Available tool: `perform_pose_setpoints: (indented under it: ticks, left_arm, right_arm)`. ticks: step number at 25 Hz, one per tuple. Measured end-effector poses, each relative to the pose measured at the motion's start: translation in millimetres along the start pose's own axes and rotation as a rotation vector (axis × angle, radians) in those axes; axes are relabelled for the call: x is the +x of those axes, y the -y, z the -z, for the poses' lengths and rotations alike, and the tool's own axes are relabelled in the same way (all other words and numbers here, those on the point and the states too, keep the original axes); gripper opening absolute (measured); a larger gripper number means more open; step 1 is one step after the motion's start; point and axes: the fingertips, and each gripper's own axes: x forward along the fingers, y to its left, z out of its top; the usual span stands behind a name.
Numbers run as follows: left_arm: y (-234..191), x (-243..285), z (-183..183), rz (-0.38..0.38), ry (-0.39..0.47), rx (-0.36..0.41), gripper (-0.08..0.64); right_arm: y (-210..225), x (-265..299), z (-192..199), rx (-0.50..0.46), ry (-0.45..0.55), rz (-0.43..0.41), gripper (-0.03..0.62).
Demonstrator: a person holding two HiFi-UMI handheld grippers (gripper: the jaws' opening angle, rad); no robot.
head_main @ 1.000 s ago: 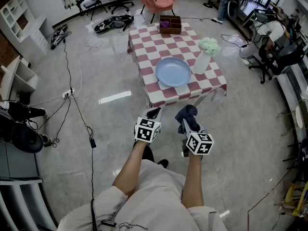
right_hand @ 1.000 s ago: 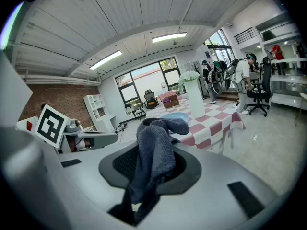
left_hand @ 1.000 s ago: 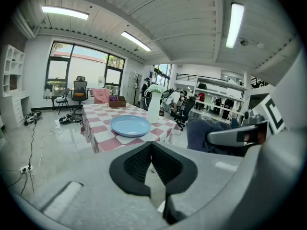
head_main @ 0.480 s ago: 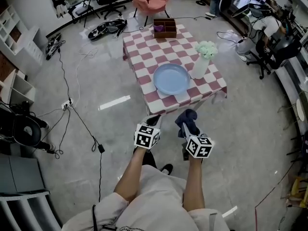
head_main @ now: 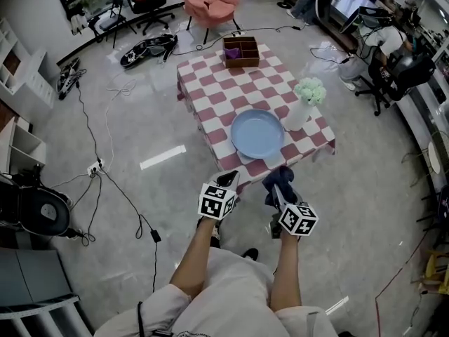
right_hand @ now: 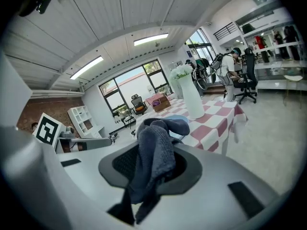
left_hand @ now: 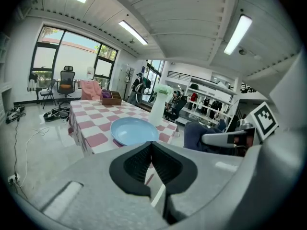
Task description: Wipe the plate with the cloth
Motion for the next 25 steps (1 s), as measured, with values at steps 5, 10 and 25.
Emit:
perform_pose_setpoints:
  ticks: [5, 10, 25]
  left_arm:
    - [-38.8, -7.8, -3.2, 0.052, -0.039, 0.024, 0.009]
    - [-77.6, -22.3, 12.3, 0.131, -0.095, 0.089, 0.009]
    - [-175.2, -53.2, 12.6, 0.096, -0.077, 0.022, 0.009]
  right_arm:
    - [-5.0, 26.2, -15.4, 0.029, 0.027, 0.018, 0.110]
    - [-2.0, 52.9, -13.5, 0.094, 0.050, 0.075, 0.110]
    - [-14.8, 97.2, -32.4, 0.037, 0.020, 0.069, 0.110]
